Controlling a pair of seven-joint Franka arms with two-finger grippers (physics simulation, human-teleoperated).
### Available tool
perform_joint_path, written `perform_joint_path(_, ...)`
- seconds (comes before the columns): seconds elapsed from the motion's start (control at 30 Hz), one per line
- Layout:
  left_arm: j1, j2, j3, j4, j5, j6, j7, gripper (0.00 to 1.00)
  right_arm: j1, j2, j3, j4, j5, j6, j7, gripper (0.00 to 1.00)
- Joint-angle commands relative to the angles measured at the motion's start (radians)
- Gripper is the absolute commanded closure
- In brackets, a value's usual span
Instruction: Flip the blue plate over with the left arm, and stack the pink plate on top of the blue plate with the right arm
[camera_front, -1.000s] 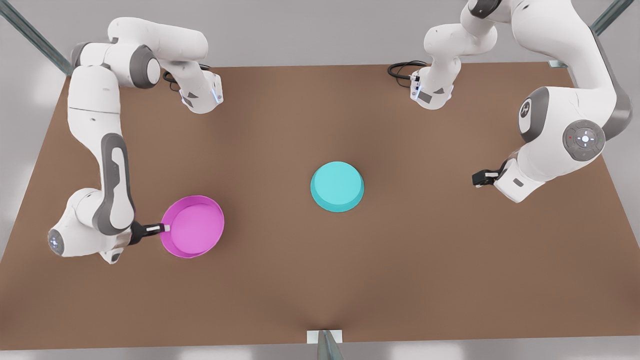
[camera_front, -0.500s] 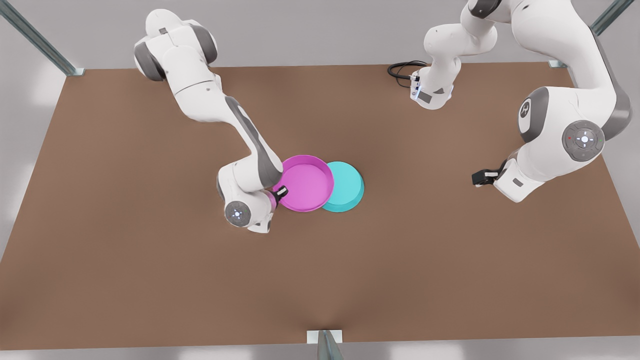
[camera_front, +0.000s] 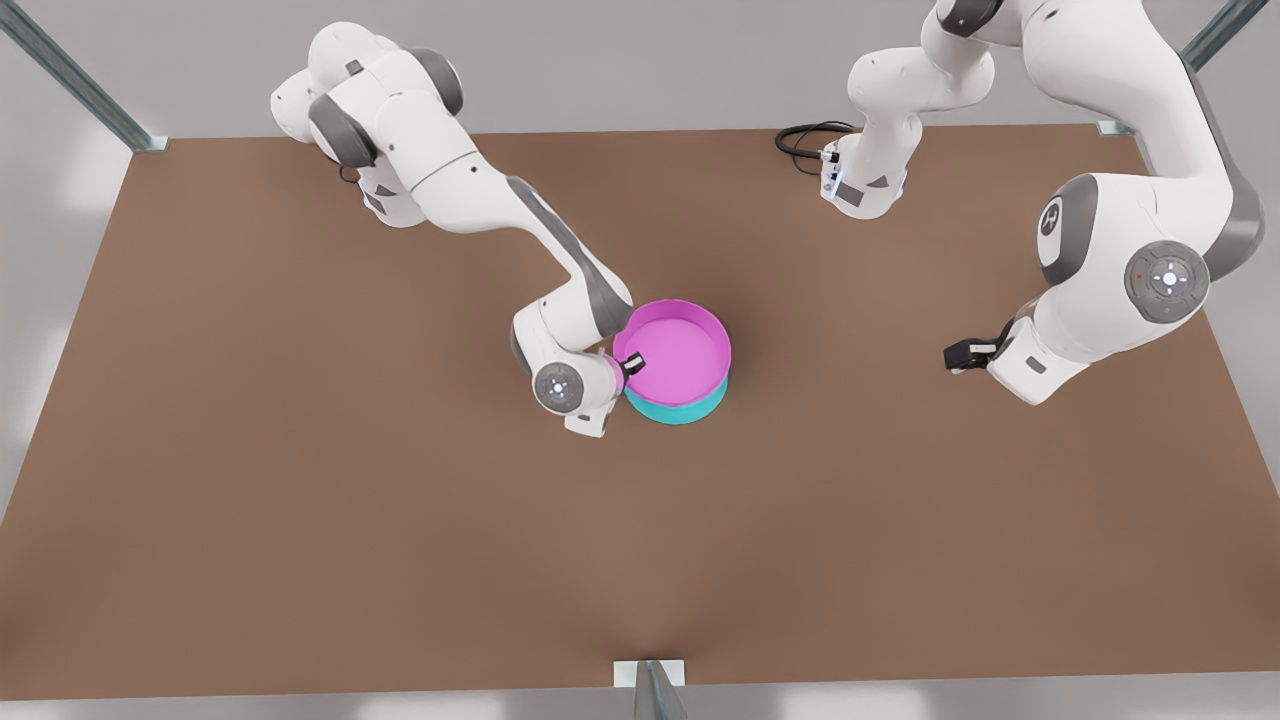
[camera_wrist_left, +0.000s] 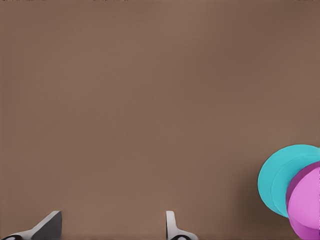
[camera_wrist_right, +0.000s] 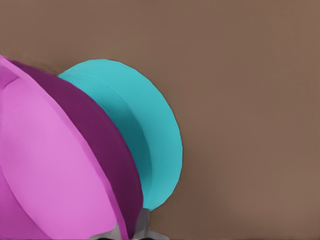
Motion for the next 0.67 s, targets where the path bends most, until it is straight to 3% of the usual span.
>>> perform_joint_path(0.0,0.0,0.0,0.0,0.0,0.002,0.0,0.0,0.0,0.0,0.001,0.0,0.0,-0.001,-0.001,0.0,0.14)
perform_joint_path(0.03,0.0,0.0,0.0,0.0,0.002,0.0,-0.001,0.0,0.0,0.002,0.0,-0.002,0.0,0.001,0.0,0.0)
perform_joint_path(0.2,0.0,-0.002,-0.002,0.0,0.002,-0.003,-0.001,0.0,-0.002,-0.022,0.0,-0.008,-0.009,-0.009,0.0,0.0)
perform_joint_path(0.3,0.0,-0.003,-0.002,0.002,0.005,-0.002,-0.004,0.0,-0.103,-0.292,-0.035,-0.018,-0.093,-0.295,0.0,0.0)
perform_joint_path(0.33,-0.001,-0.005,-0.003,0.023,-0.005,-0.003,-0.003,0.0,-0.173,-0.404,-0.097,-0.017,-0.159,-0.387,0.024,0.0)
perform_joint_path(0.4,-0.001,-0.015,0.0,0.023,-0.006,0.0,0.011,0.0,-0.351,-0.545,-0.075,-0.014,-0.328,-0.44,0.184,0.0)
perform_joint_path(0.43,-0.003,-0.034,0.0,0.022,-0.005,0.002,0.011,0.0,-0.471,-0.59,0.038,-0.014,-0.435,-0.43,0.15,0.0)
perform_joint_path(0.5,-0.004,-0.043,0.0,0.022,-0.003,0.0,0.014,0.0,-0.499,-0.613,0.057,-0.014,-0.547,-0.418,0.14,0.0)
perform_joint_path(0.63,-0.009,-0.041,0.002,0.018,0.0,-0.003,0.014,0.0,-0.503,-0.573,0.045,0.048,-0.549,-0.435,0.147,0.0)
